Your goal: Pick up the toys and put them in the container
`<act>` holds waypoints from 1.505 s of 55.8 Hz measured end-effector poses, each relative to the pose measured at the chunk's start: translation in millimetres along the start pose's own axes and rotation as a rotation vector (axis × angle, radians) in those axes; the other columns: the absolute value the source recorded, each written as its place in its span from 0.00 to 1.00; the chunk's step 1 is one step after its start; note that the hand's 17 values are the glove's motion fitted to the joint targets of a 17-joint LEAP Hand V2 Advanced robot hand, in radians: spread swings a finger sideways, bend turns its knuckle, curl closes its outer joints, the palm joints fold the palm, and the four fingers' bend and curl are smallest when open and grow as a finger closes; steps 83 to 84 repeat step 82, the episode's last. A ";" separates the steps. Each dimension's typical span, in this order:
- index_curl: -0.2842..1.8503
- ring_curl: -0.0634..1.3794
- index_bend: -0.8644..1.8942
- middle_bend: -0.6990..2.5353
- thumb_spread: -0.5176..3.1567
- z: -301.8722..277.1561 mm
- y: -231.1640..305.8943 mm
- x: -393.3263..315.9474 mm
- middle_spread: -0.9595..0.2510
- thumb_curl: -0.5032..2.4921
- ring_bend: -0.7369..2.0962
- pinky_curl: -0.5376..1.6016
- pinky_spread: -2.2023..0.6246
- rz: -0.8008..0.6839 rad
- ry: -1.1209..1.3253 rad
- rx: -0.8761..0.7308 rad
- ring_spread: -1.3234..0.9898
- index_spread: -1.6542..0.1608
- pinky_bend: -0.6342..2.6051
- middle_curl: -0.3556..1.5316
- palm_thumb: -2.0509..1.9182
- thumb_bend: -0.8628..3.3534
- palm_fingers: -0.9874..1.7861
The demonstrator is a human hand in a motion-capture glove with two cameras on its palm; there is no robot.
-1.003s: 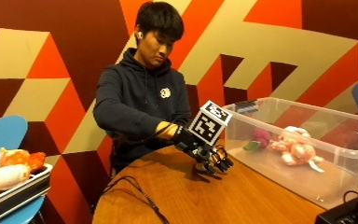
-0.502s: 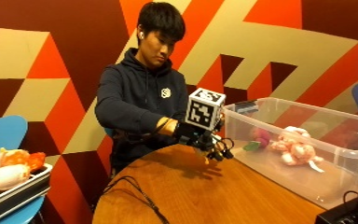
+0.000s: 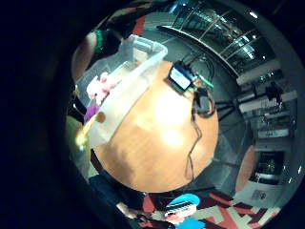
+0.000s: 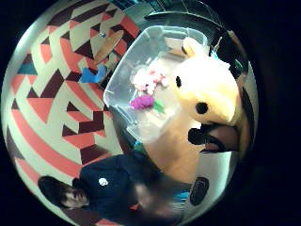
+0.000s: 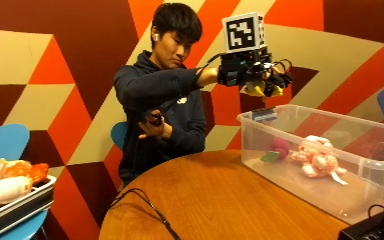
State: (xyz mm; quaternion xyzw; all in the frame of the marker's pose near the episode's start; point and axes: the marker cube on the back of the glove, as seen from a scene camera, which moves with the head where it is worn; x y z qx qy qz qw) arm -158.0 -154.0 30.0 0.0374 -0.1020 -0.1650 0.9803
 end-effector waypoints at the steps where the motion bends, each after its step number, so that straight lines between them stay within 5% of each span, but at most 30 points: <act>1: 0.50 0.17 0.66 0.40 0.48 0.6 -4.7 -3.2 0.56 0.38 0.34 0.41 0.76 0.004 -0.004 -0.003 0.45 0.86 0.32 0.46 0.70 0.23 0.47; 7: 0.51 0.18 0.66 0.40 0.48 12.5 -33.4 -17.6 0.55 0.39 0.35 0.41 0.75 -0.054 -0.004 -0.007 0.44 0.86 0.32 0.47 0.70 0.23 0.47; 32: 0.50 0.23 0.57 0.33 0.51 81.8 -114.6 -1.8 0.61 0.36 0.38 0.44 0.76 0.235 0.081 -0.008 0.46 0.83 0.38 0.46 0.65 0.20 0.38; 46: 0.45 0.24 0.50 0.29 0.48 59.6 -92.0 19.0 0.68 0.32 0.37 0.44 0.77 0.252 0.064 0.053 0.49 0.82 0.40 0.44 0.59 0.20 0.37; 84: 0.43 0.25 0.50 0.27 0.48 -0.2 36.9 84.8 0.71 0.29 0.34 0.42 0.77 0.249 0.215 0.149 0.50 0.79 0.38 0.43 0.58 0.20 0.39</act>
